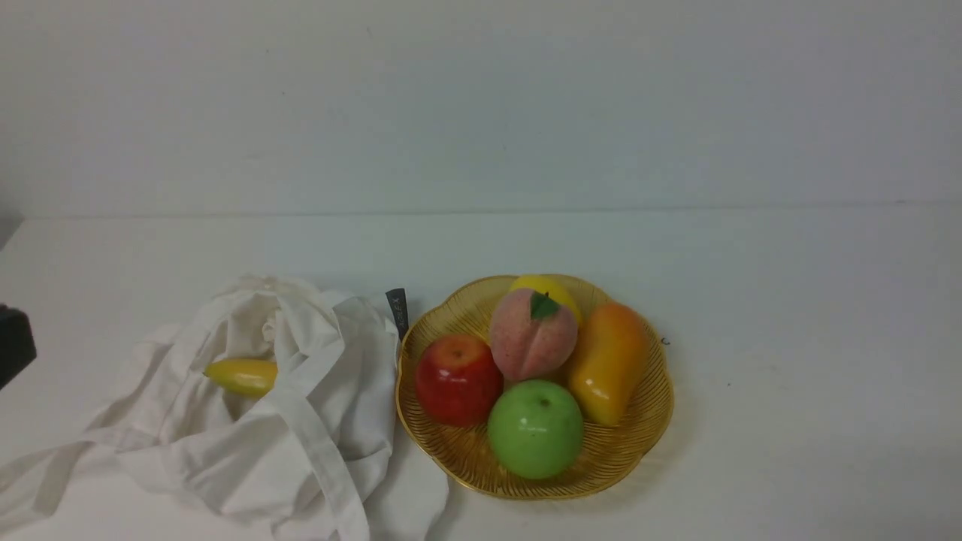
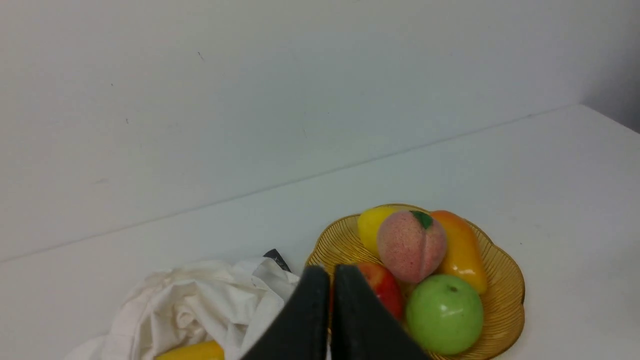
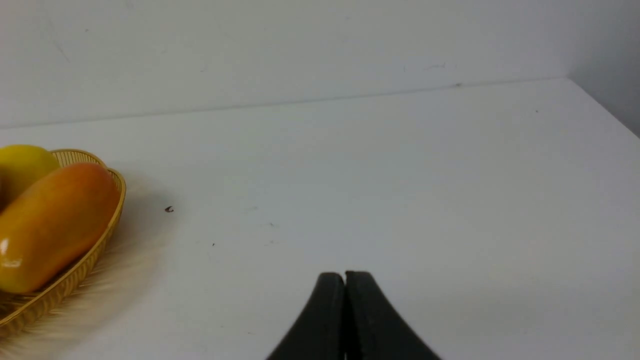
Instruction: Take the fruit out of the cloth bag on the white table and place them on a plate.
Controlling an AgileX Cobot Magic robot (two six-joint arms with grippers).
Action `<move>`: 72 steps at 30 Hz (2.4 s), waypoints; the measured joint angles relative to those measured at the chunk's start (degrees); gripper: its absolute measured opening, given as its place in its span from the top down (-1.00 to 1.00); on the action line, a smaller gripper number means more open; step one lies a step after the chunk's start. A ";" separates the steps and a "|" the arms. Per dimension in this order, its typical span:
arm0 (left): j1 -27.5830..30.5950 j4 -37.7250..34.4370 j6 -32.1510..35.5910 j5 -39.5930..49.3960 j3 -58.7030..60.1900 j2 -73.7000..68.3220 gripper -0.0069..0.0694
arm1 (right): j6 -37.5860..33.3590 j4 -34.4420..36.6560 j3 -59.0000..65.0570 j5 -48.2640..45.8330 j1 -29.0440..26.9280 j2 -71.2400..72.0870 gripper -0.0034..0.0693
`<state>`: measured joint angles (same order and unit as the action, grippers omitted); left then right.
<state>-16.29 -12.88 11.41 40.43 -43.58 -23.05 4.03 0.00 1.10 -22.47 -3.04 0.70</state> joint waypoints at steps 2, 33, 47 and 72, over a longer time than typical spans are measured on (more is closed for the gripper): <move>0.00 0.00 0.00 0.88 0.00 1.11 0.84 | 0.00 0.00 0.00 0.00 0.00 0.00 0.94; 15.42 5.76 -0.16 -20.00 37.10 22.37 0.84 | 0.00 0.00 0.00 0.00 0.00 0.00 0.94; 15.61 7.29 -0.02 -18.54 45.11 23.65 0.84 | 0.00 0.00 0.00 0.00 0.00 0.00 0.94; 15.61 7.29 -0.02 -18.54 45.11 23.65 0.84 | 0.00 0.00 0.00 0.00 0.00 0.00 0.94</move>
<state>-0.68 -5.59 11.38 21.89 1.53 0.59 4.03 0.00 1.10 -22.47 -3.04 0.70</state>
